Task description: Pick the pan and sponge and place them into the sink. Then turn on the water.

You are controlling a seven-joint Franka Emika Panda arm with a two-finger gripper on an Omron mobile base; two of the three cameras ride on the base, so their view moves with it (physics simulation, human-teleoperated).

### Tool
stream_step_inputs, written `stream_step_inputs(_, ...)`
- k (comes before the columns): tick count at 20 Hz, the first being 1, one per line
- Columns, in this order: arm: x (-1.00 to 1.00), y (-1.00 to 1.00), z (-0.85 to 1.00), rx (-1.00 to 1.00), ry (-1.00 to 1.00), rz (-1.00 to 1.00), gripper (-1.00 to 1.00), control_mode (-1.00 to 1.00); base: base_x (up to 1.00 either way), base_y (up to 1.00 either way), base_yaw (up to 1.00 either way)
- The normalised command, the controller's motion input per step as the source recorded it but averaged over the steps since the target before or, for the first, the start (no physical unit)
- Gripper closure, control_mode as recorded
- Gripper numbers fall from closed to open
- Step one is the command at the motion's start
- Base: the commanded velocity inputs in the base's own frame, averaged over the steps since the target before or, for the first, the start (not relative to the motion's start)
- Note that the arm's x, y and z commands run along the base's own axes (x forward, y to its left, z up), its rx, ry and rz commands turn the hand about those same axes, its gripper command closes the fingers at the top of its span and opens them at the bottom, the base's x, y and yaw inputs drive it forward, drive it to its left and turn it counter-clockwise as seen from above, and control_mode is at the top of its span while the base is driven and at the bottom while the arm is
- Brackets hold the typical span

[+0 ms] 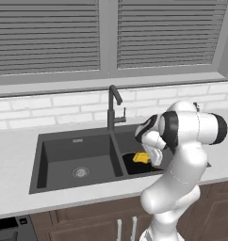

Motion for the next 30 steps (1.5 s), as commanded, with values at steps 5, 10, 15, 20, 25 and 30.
stream_step_inputs(5, 0.32, 0.00, -0.53, 0.00, 0.00, 0.00, 1.00, -1.00, 0.00, 0.00, 0.00)
stream_step_inputs(10, 0.45, 0.00, -0.38, 0.02, 0.00, 0.03, 1.00, -1.00, 0.00, 0.00, 0.00)
stream_step_inputs(15, 0.39, 0.00, -0.31, 0.02, 0.00, 0.04, 1.00, -1.00, 0.00, 0.00, 0.00)
stream_step_inputs(20, 0.36, 0.00, -0.37, 0.01, 0.00, 0.04, 1.00, -1.00, 0.00, 0.00, 0.00)
stream_step_inputs(25, 0.35, -0.01, -0.32, 0.01, 0.00, 0.05, 1.00, -1.00, 0.00, 0.00, 0.00)
stream_step_inputs(30, 0.16, -0.05, -0.21, 0.01, 0.00, 0.04, -1.00, -1.00, 0.00, 0.00, 0.00)
